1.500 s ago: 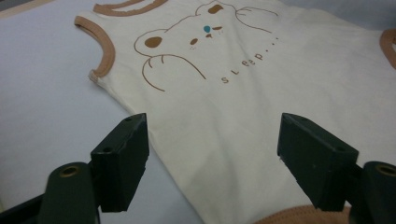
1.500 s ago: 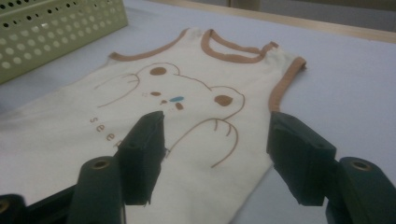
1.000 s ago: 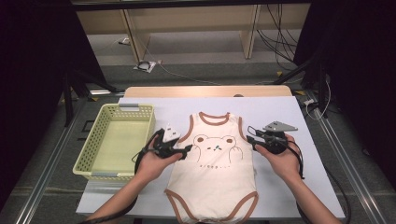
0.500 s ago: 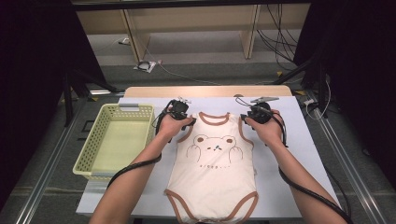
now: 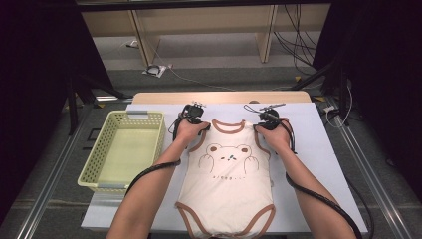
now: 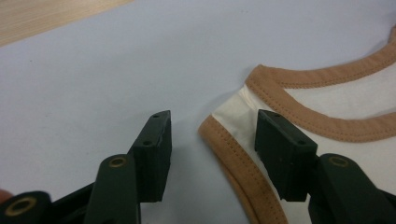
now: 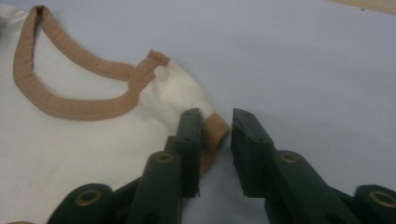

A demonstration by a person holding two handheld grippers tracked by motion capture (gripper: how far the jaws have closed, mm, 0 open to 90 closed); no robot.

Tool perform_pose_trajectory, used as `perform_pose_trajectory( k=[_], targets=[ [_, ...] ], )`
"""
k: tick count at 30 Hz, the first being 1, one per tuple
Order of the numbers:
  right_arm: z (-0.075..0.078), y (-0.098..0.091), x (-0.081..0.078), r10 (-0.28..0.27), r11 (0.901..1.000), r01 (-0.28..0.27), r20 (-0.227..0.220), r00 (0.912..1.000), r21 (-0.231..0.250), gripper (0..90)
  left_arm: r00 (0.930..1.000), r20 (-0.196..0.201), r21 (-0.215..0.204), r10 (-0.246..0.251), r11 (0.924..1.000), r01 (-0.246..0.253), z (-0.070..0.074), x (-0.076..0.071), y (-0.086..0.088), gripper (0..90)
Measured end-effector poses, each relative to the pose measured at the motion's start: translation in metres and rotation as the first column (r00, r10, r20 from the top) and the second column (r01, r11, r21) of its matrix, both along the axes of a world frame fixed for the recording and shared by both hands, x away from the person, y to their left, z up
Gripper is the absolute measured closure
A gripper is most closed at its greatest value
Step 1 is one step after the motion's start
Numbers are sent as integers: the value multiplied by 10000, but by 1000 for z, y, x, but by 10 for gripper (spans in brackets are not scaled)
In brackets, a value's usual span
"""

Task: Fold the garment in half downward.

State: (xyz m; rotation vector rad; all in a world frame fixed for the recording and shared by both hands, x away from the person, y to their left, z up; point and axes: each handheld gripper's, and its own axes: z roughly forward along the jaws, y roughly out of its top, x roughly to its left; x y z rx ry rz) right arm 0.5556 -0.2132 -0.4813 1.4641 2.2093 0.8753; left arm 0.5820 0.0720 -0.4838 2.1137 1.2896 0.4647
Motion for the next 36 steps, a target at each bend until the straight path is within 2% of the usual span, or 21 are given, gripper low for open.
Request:
perform_pose_trajectory(
  k=[5, 12, 15, 22, 30, 36],
  targets=[
    [0, 5, 0, 44, 10000, -44, -127, 9999, -23, 858, 9996, -36, -61, -285, 9996, 285, 1, -2, -4, 608],
    [1, 6, 0, -111, 9999, 111, -173, 9998, 12, 882, 9983, 2, -394, -582, 9975, 582, 0, -5, -6, 842],
    [0, 7, -1, -185, 9998, 185, -88, 9998, 37, 886, 9996, 20, -791, -297, 9964, 298, -1, -7, -4, 861],
    [6, 6, -2, -272, 9995, 268, 254, 9993, 163, 888, 9988, 405, -832, -268, 9961, 301, 9, -8, 3, 865],
    [25, 11, -2, -198, 9991, 162, 943, 9953, 383, 888, 9972, 698, -976, -284, 9946, 352, 26, -9, 9, 866],
    [35, 14, -1, -203, 9989, 150, 1180, 9928, 454, 888, 9958, 888, -1159, -220, 9927, 323, 37, -8, 15, 868]
  ],
)
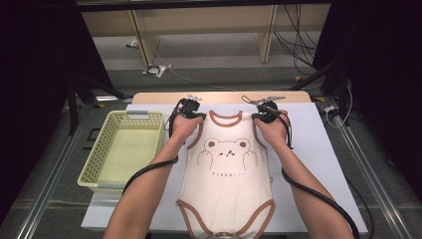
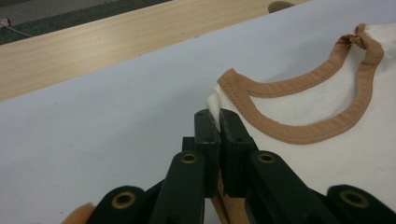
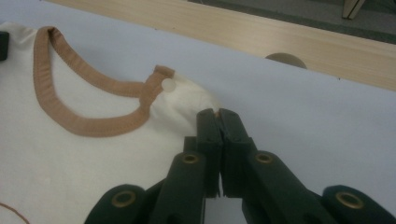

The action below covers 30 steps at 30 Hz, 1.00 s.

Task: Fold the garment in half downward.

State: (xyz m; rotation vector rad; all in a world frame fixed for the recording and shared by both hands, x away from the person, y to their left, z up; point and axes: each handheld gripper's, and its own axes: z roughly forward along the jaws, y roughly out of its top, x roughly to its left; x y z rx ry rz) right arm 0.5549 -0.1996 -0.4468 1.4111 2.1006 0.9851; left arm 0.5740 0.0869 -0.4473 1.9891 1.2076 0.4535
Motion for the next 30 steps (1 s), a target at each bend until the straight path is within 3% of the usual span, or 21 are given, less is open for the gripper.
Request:
perform_pose_trajectory(
  k=[11, 17, 22, 30],
  targets=[
    [20, 3, 0, 43, 10000, -38, 602, 9982, -78, 887, 9984, 564, -239, 97, 9997, -84, 21, 1, 5, 868],
    [28, 7, 0, 123, 9999, -114, 853, 9963, -110, 888, 9967, 759, -305, 277, 9992, -254, 26, 2, 9, 869],
    [33, 10, 0, 154, 9998, -144, 1027, 9946, -108, 888, 9926, 1177, -242, 300, 9993, -273, 30, 1, 12, 869],
    [40, 11, 1, 85, 10000, -89, 1319, 9912, 24, 887, 9897, 1385, -595, 362, 9978, -282, 40, 1, 15, 869]
  ],
)
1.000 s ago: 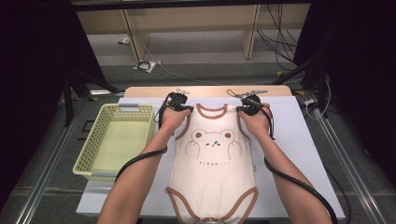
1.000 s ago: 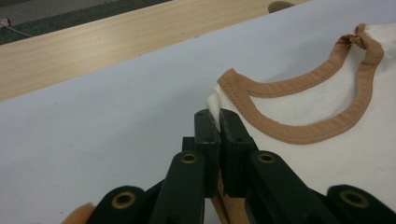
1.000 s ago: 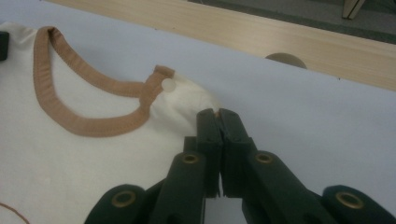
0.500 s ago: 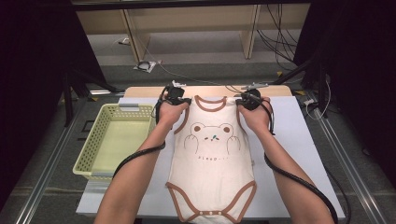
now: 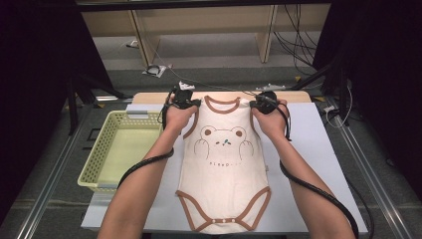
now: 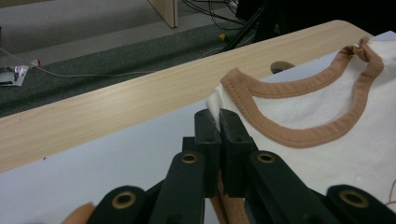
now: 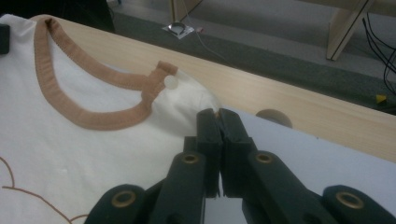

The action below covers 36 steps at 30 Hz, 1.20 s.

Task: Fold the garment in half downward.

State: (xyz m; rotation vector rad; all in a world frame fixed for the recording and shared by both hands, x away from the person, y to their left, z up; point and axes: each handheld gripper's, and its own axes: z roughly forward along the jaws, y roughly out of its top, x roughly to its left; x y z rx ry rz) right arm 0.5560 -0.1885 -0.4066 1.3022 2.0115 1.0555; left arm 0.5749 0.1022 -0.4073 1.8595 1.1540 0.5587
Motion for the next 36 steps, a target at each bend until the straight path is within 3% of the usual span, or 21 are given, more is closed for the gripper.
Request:
perform_pose_trajectory(
  k=[36],
  targets=[
    [33, -2, -1, -313, 9984, 268, 923, 9952, 500, 887, 9978, 641, -962, 156, 9953, -94, 40, 2, 4, 870]
  ],
)
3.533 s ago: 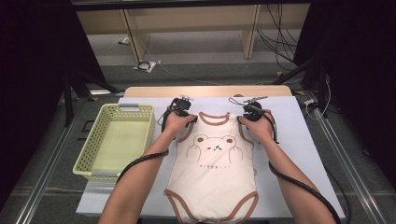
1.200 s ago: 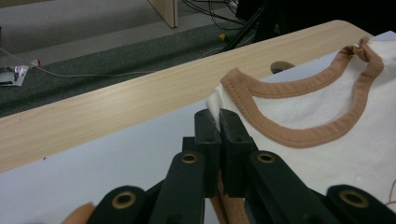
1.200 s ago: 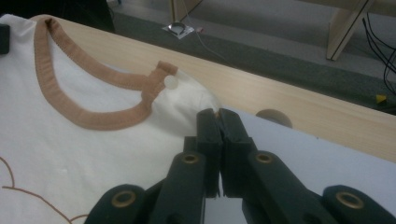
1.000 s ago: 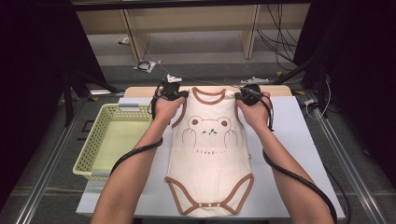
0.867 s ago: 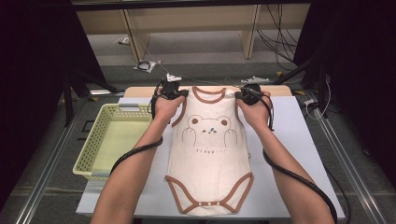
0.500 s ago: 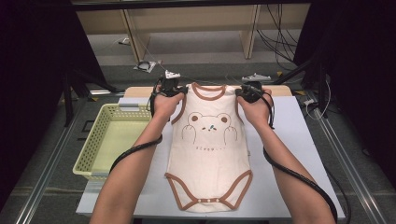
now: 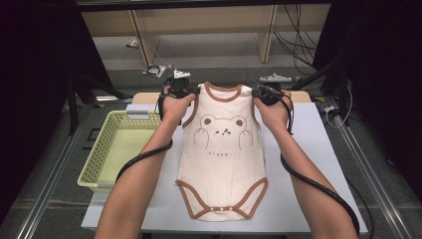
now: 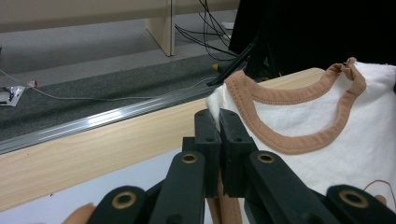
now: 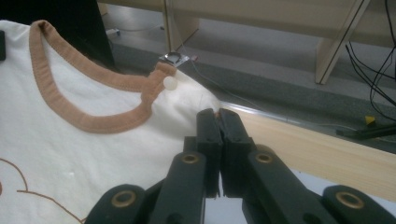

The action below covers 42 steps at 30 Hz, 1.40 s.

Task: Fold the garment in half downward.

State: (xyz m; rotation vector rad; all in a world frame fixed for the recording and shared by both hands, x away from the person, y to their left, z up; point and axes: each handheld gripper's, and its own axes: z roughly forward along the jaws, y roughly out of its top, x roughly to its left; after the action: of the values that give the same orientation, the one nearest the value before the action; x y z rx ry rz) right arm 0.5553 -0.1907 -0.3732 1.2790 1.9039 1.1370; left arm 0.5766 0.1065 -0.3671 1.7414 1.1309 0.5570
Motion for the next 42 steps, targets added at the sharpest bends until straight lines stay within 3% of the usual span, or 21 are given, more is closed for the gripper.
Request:
perform_pose_trajectory(
  k=[10, 14, 18, 23, 31, 39, 41, 42],
  targets=[
    [8, 0, -2, 40, 9999, -43, 343, 9994, 96, 887, 9998, 193, -144, -59, 9999, 61, 9, -3, 1, 870],
    [8, 2, -9, 231, 9997, -234, 580, 9981, 53, 887, 9999, 111, -10, -96, 10000, 96, 4, -8, 5, 870],
    [4, 3, -19, 467, 9989, -463, 695, 9965, -66, 887, 9999, 37, -329, -162, 9993, 164, -5, -17, 11, 870],
    [-2, 1, -29, 677, 9977, -683, 782, 9946, 40, 887, 9996, -13, -414, -273, 9988, 273, -10, -28, 16, 871],
    [-6, 2, -51, 1150, 9934, -1138, 1120, 9870, -175, 887, 9970, 366, -515, -684, 9962, 702, -13, -50, 14, 871],
    [-11, -1, -67, 1252, 9917, -1281, 1348, 9829, 130, 888, 9938, 671, -860, -892, 9918, 948, -17, -71, 17, 872],
    [-13, -1, -71, 1252, 9915, -1288, 1360, 9828, 184, 887, 9931, 754, -839, -897, 9919, 959, -19, -76, 18, 872],
    [-13, -2, -72, 1272, 9911, -1314, 1384, 9822, 213, 887, 9924, 860, -633, -879, 9936, 935, -20, -78, 18, 872]
  ],
)
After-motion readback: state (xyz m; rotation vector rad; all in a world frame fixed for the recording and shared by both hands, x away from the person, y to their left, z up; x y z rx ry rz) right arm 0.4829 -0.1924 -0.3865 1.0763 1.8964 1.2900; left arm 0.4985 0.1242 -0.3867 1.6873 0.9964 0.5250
